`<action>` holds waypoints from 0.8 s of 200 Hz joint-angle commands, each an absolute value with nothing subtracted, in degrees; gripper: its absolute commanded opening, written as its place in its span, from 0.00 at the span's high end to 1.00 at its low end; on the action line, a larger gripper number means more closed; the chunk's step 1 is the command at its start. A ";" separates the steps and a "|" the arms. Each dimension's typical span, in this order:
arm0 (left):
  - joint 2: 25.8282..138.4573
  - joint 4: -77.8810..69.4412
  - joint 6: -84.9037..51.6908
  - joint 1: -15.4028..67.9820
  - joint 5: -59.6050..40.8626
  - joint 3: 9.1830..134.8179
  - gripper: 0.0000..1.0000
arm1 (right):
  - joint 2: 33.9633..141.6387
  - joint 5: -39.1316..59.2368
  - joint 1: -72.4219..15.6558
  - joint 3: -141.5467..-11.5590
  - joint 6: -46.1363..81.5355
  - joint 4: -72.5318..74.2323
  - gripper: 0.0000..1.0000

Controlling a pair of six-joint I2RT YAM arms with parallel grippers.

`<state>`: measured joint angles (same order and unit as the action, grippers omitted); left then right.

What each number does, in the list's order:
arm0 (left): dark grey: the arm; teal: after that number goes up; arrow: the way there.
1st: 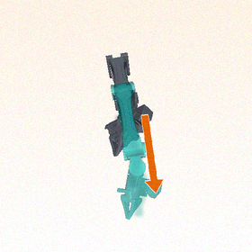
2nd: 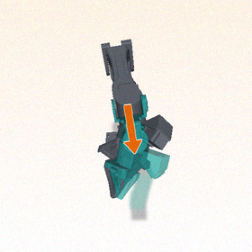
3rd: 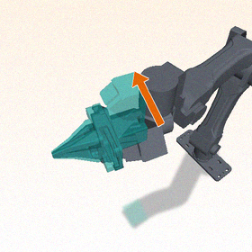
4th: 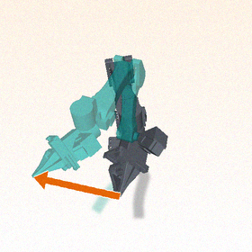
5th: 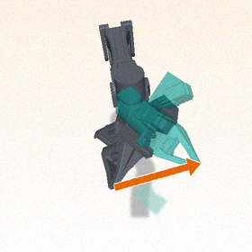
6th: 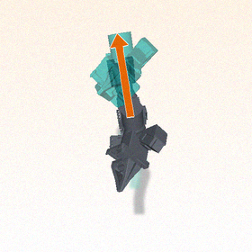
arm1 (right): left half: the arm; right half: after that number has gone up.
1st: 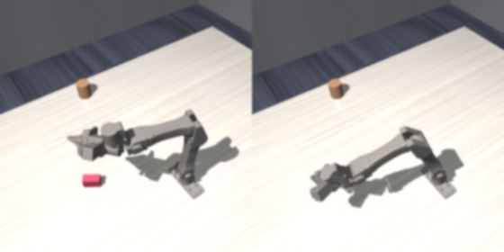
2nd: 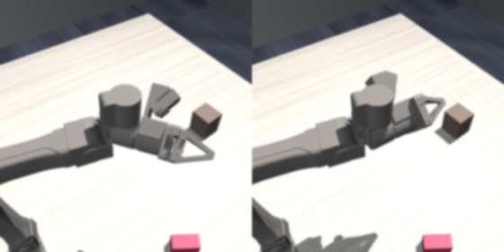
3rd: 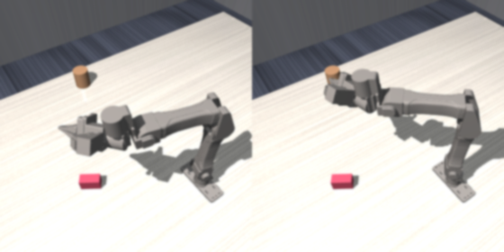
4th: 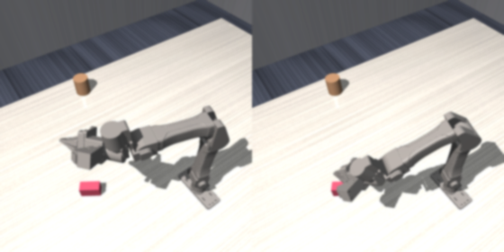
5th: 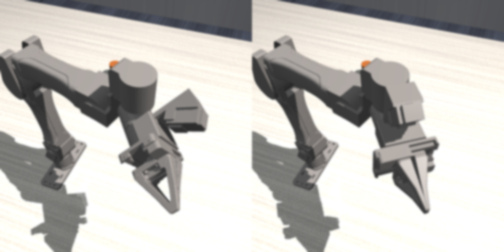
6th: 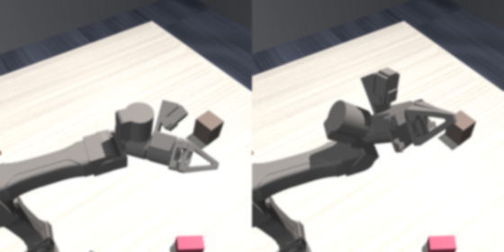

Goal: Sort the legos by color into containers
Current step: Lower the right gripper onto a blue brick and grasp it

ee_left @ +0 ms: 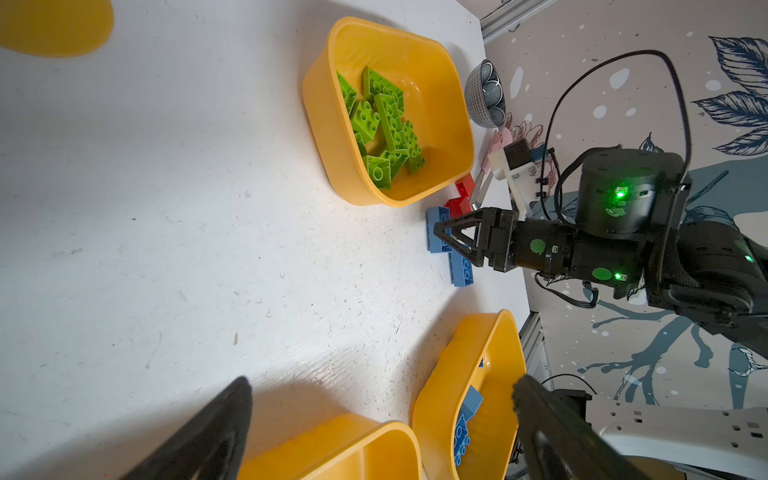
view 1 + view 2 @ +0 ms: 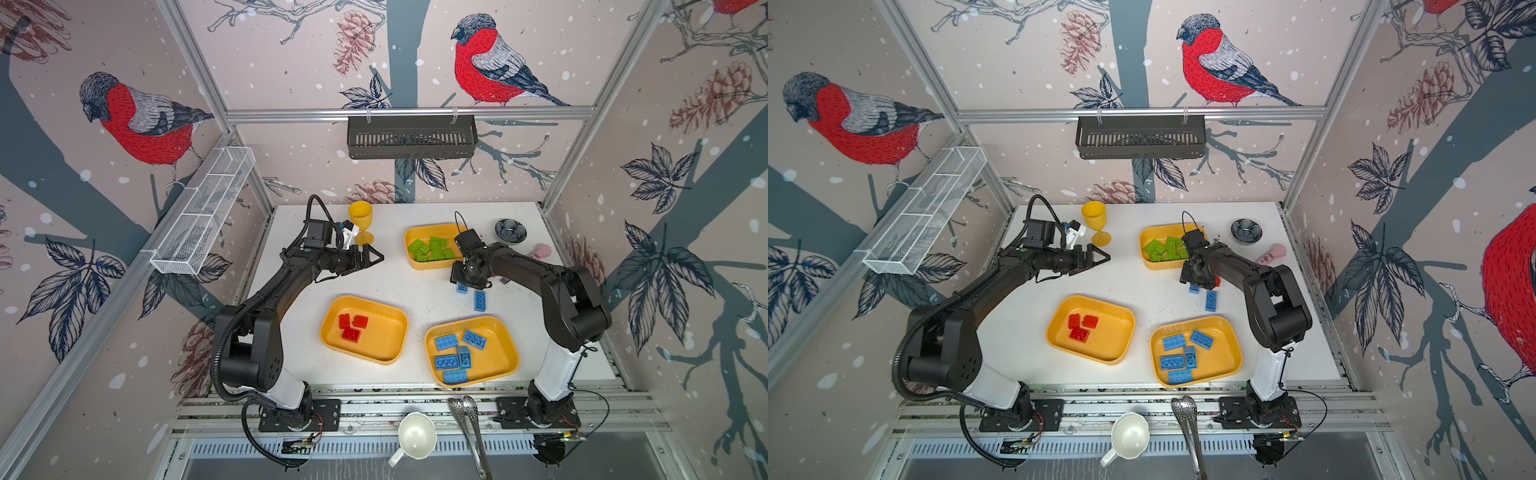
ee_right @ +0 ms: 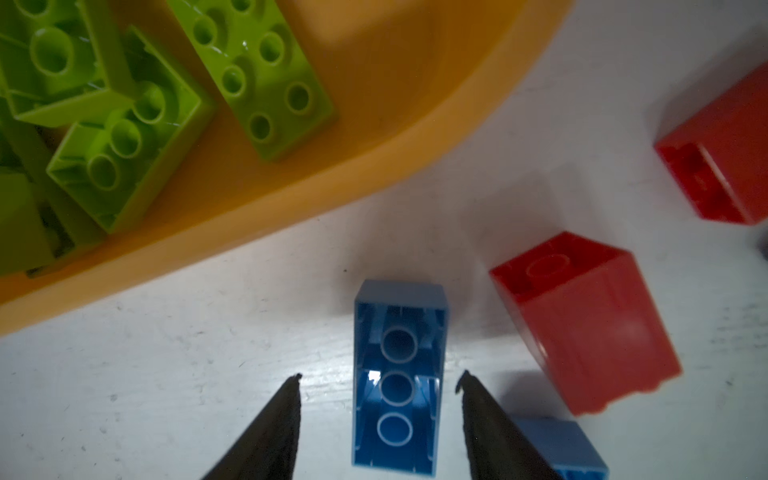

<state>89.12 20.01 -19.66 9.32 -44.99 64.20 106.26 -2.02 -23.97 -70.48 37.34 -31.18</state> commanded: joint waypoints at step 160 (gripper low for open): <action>91.61 19.50 -17.98 8.70 -48.32 65.70 0.03 | 95.56 -6.99 -29.81 -69.32 37.44 -42.93 0.70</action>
<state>90.80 20.18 -19.07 8.84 -46.48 64.60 99.29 -6.35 -28.05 -70.63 35.75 -37.04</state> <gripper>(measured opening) 0.973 0.336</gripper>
